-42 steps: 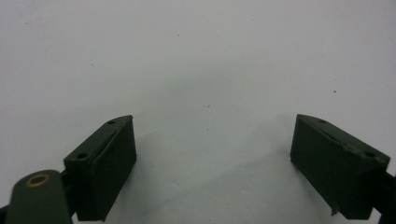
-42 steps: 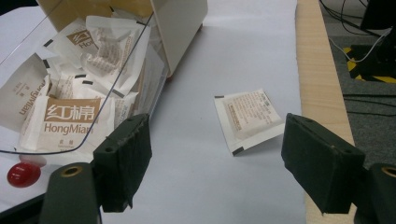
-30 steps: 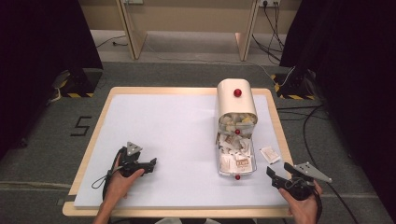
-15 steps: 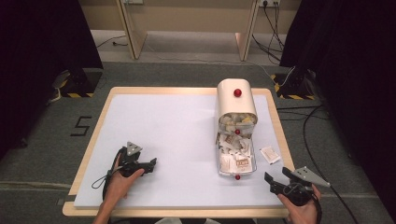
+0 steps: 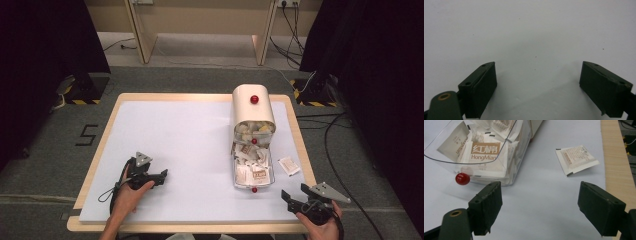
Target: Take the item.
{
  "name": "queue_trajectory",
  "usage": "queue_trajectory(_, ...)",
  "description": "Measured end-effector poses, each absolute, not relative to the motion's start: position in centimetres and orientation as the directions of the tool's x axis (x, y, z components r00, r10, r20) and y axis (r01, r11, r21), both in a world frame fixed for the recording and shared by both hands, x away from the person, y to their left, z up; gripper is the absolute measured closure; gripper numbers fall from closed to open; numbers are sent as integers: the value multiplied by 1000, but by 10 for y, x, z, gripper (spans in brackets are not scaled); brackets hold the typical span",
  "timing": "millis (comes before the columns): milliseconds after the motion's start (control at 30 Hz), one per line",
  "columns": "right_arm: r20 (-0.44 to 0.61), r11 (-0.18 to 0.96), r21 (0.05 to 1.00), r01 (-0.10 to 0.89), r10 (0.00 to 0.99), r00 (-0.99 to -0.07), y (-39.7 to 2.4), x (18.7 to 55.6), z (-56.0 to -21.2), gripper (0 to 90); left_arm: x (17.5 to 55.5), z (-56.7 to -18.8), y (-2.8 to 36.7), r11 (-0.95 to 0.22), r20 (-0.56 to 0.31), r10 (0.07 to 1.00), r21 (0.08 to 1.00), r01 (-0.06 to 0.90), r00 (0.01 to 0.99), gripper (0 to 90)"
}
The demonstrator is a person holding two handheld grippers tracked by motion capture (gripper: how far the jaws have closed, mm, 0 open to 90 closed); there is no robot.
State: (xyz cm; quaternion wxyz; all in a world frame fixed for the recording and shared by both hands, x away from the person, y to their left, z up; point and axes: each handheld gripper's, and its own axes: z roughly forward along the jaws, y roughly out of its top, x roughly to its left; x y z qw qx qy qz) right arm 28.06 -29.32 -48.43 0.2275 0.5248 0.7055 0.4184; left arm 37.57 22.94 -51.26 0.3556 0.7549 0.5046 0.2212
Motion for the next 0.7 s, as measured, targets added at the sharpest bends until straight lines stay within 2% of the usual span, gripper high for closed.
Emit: queue_trajectory(700,88,181,764,619,922,-377,-290,276,-496,195,376,-513,229,-237,-25,919,760,605,393,134)
